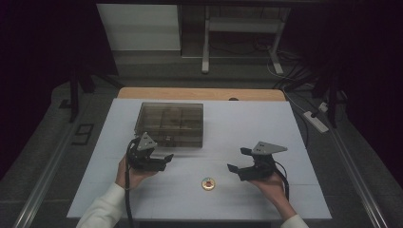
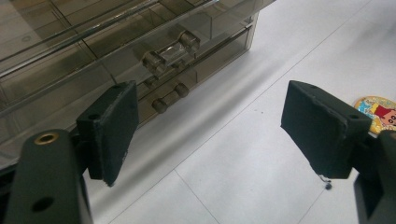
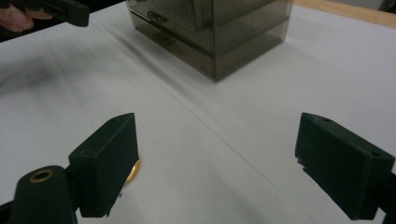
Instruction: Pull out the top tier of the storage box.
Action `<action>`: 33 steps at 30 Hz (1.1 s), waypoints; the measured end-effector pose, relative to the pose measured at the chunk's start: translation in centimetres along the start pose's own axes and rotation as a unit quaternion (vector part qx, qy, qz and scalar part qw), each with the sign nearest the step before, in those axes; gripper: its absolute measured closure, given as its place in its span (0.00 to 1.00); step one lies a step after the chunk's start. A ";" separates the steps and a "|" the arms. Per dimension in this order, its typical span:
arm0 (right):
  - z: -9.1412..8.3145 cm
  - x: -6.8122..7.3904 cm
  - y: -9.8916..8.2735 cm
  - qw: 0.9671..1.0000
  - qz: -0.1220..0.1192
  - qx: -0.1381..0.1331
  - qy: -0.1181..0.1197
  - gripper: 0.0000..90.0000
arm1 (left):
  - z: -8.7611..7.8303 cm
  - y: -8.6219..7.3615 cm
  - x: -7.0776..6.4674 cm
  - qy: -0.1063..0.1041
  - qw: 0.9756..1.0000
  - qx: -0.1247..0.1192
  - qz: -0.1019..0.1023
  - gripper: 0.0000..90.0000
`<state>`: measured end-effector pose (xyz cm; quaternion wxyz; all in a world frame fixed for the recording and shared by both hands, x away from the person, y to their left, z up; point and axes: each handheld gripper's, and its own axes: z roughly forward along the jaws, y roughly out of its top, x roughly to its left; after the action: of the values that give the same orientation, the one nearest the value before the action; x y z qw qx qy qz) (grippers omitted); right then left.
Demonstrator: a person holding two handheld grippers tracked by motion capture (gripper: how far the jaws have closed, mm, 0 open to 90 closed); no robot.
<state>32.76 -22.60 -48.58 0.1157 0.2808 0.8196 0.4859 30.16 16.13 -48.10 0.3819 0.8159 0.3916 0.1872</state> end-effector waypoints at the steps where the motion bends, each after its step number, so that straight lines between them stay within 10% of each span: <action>1: 0.3 0.1 0.3 1.000 -0.001 0.000 0.003 0.14 | 0.0 0.0 0.0 0.000 1.000 0.001 -0.001 0.22; 33: 4.1 1.2 3.9 0.999 -0.018 -0.006 0.031 0.16 | -1.6 -0.4 2.5 0.016 0.999 -0.007 -0.031 0.21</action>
<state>35.01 -17.41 -47.20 0.1008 0.2502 0.8245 0.4975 30.56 19.04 -47.30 0.3866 0.7978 0.4213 0.1912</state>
